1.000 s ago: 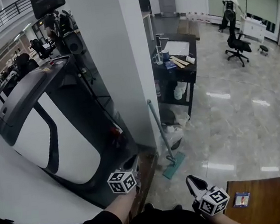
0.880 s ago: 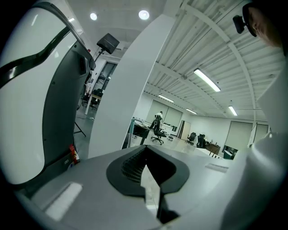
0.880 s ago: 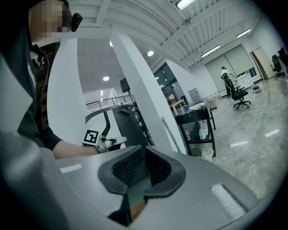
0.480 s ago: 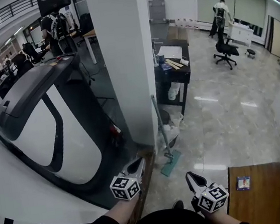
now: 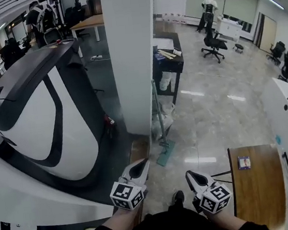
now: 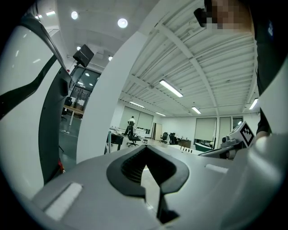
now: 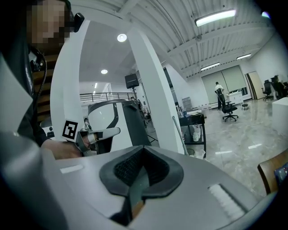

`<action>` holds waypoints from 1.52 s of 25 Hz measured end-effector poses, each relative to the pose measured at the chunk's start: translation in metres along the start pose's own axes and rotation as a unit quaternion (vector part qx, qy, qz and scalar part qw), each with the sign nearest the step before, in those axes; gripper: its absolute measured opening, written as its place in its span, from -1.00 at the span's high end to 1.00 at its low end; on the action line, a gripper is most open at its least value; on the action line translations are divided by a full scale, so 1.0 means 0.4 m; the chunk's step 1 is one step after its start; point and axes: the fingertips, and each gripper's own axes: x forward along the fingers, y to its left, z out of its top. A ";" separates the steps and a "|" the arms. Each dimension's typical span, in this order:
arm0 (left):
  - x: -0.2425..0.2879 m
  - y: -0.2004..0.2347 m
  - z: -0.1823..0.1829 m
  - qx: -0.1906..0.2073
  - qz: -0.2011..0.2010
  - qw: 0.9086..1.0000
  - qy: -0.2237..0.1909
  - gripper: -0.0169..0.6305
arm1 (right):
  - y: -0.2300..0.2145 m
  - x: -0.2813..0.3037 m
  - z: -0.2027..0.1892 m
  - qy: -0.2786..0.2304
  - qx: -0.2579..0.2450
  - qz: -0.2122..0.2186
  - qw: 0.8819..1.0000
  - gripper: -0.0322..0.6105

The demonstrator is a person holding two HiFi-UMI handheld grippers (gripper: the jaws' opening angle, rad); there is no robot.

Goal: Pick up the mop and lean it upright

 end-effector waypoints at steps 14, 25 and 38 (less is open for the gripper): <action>-0.113 -0.303 0.035 0.044 -0.078 0.996 0.005 0.89 | 0.130 -0.098 0.002 0.002 -0.043 0.042 0.998 0.89; -0.025 -0.613 -0.012 0.104 -0.159 0.982 0.020 0.89 | 0.044 -0.304 0.043 -0.035 -0.086 0.050 0.994 0.89; 0.050 -0.657 0.028 0.147 -0.129 0.981 0.001 0.89 | -0.024 -0.336 0.060 -0.053 -0.080 0.031 0.995 0.89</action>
